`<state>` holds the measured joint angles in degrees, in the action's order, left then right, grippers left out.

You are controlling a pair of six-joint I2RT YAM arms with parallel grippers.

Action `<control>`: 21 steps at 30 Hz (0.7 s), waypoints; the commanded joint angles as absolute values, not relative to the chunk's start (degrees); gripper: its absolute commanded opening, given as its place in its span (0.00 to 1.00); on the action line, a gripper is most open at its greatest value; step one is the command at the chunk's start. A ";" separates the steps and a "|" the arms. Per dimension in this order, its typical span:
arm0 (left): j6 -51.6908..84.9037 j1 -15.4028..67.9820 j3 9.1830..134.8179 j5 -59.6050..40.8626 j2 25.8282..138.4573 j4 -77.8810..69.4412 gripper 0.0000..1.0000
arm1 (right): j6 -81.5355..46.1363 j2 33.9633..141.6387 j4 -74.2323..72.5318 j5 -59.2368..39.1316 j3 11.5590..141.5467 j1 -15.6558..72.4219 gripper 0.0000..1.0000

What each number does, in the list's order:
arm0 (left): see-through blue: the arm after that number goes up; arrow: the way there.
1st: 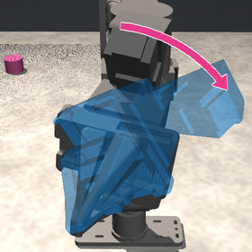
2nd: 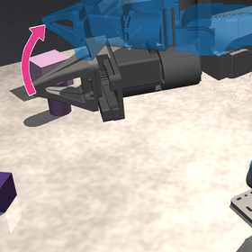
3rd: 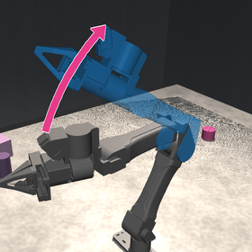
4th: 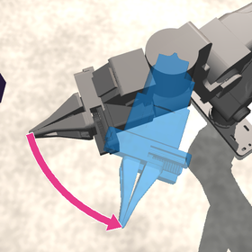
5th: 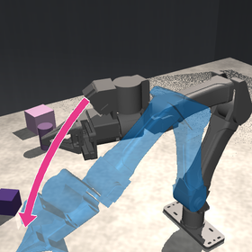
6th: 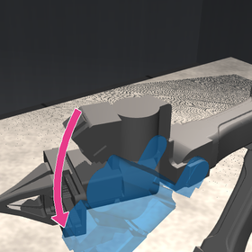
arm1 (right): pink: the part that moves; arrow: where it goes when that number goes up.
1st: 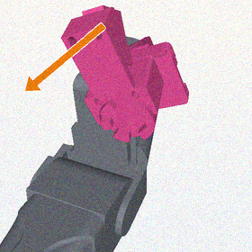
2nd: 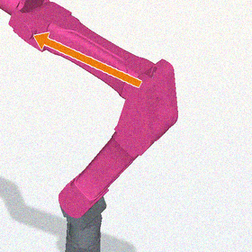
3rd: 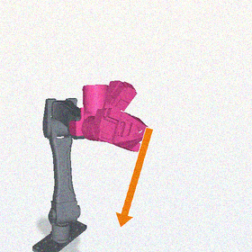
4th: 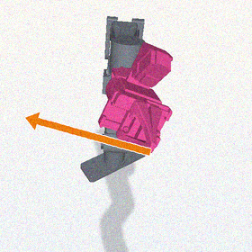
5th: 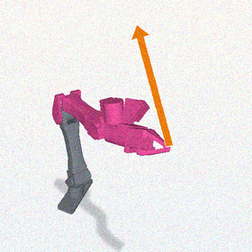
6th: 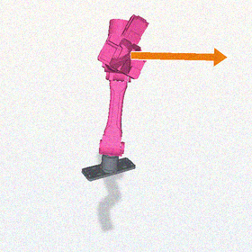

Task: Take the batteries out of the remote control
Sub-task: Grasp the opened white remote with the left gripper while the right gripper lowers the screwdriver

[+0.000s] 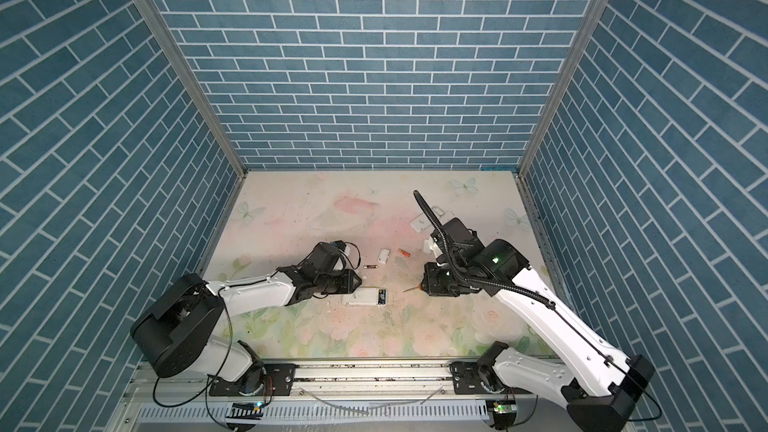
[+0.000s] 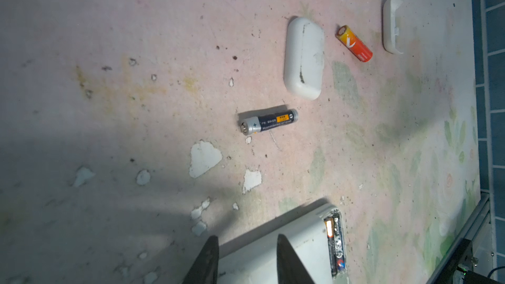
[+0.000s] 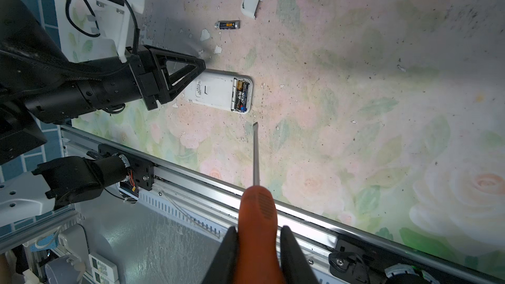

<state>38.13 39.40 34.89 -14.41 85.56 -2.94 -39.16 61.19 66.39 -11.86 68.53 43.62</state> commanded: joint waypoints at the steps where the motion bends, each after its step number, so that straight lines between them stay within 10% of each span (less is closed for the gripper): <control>1: 39.03 40.49 33.64 -14.16 84.74 -2.31 0.37 | -38.34 62.11 66.83 -12.22 69.10 43.95 0.00; 21: 37.63 47.02 36.45 -11.36 75.16 12.60 0.50 | -29.33 69.96 70.46 -10.81 74.54 43.86 0.00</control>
<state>41.91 46.61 33.36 -10.85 75.57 5.76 -33.43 68.51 68.01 -11.73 70.43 43.62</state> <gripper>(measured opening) 0.491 0.264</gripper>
